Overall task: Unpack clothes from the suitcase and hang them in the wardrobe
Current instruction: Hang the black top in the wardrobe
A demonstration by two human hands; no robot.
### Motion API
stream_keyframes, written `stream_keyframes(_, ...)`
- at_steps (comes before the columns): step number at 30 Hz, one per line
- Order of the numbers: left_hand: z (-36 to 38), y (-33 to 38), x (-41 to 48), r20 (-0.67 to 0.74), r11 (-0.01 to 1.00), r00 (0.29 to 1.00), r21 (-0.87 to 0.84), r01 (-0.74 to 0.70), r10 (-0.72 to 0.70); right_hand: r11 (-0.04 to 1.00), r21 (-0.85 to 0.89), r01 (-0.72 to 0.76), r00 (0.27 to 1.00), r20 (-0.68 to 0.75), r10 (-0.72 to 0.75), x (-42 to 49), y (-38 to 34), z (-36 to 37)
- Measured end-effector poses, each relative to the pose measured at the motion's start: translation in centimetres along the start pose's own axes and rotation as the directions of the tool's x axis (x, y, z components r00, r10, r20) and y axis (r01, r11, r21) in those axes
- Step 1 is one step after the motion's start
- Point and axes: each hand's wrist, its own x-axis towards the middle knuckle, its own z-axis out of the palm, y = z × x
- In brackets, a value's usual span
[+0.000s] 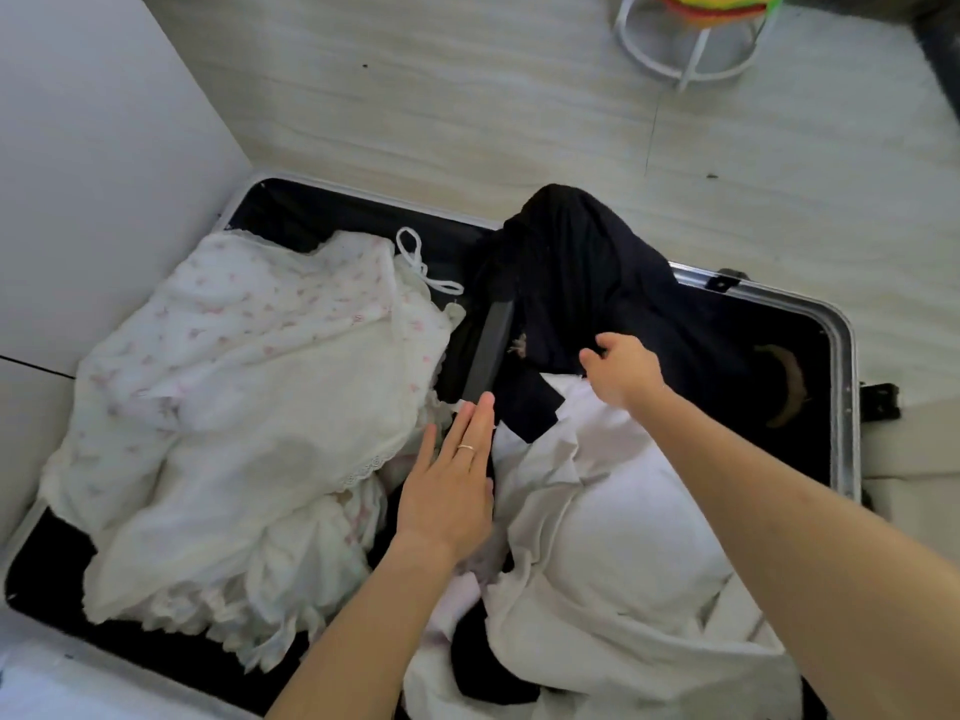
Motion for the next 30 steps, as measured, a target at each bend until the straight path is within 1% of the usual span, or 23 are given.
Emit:
stream_keyframes(1, -0.2, 0.0, 0.1, 0.034, 1.0, 0.999, 0.013, -0.008, 0.008, 1.0, 0.008, -0.004, 1.0, -0.014, 0.004, -0.3, 0.1, 0.1)
stream_keyframes(2, -0.7, -0.2, 0.2, 0.091, 0.999, 0.996, 0.034, -0.019, 0.016, 0.998, 0.069, -0.01, 0.999, -0.031, 0.013, -1.3, -0.1, 0.1)
stream_keyframes(4, -2.1, -0.2, 0.1, 0.204, 0.999, 0.979, 0.029, -0.015, 0.009, 0.965, 0.263, -0.021, 0.993, -0.107, 0.05, -3.8, -0.9, -0.9)
stream_keyframes(6, -3.9, -0.2, -0.3, 0.292, 1.0, 0.956, -0.003, -0.002, 0.003, 0.919, 0.393, -0.036, 0.978, -0.174, 0.113, -6.6, -2.1, -3.1)
stream_keyframes(8, -6.2, 0.2, -1.3, 0.315, 0.999, 0.949, -0.038, 0.037, -0.023, 0.866, 0.498, -0.052, 0.965, -0.198, 0.172, -9.4, -3.5, -6.3)
stream_keyframes(11, -12.2, 1.4, -3.4, 0.332, 0.988, 0.939, -0.092, 0.126, -0.089, 0.714, 0.696, -0.07, 0.958, -0.154, 0.244, -13.8, -6.0, -12.6)
stream_keyframes(12, -13.8, 1.7, -4.0, 0.331, 0.986, 0.939, -0.101, 0.136, -0.096, 0.677, 0.733, -0.067, 0.963, -0.13, 0.236, -15.3, -6.8, -14.0)
stream_keyframes(14, -18.8, 2.7, -5.6, 0.333, 0.976, 0.935, -0.129, 0.176, -0.124, 0.637, 0.768, -0.063, 0.973, -0.096, 0.212, -19.2, -9.2, -17.9)
stream_keyframes(17, -26.8, 4.8, -8.1, 0.313, 0.954, 0.939, -0.213, 0.213, -0.14, 0.579, 0.812, -0.074, 0.985, -0.031, 0.169, -25.3, -13.2, -24.2)
stream_keyframes(20, -35.4, 7.6, -11.9, 0.25, 0.919, 0.963, -0.345, 0.189, -0.104, 0.499, 0.864, -0.06, 0.995, 0.014, 0.096, -32.3, -17.5, -31.1)
stream_keyframes(22, -41.0, 9.4, -14.6, 0.207, 0.851, 0.977, -0.501, 0.157, -0.058, 0.453, 0.89, -0.053, 0.998, 0.029, 0.061, -36.9, -20.1, -35.4)
stream_keyframes(24, -47.2, 11.0, -17.6, 0.167, 0.784, 0.985, -0.607, 0.131, -0.036, 0.404, 0.914, -0.046, 0.999, 0.043, 0.016, -41.5, -22.5, -39.8)
stream_keyframes(27, -55.1, 12.8, -21.7, 0.026, 0.639, 0.992, -0.763, 0.1, -0.124, 0.377, 0.926, 0.0, 0.998, 0.024, -0.057, -47.1, -25.5, -46.2)
stream_keyframes(30, -61.5, 14.0, -26.2, -0.007, 0.546, 0.986, -0.833, 0.088, -0.168, 0.336, 0.94, 0.065, 0.985, -0.006, -0.172, -51.7, -27.4, -51.2)
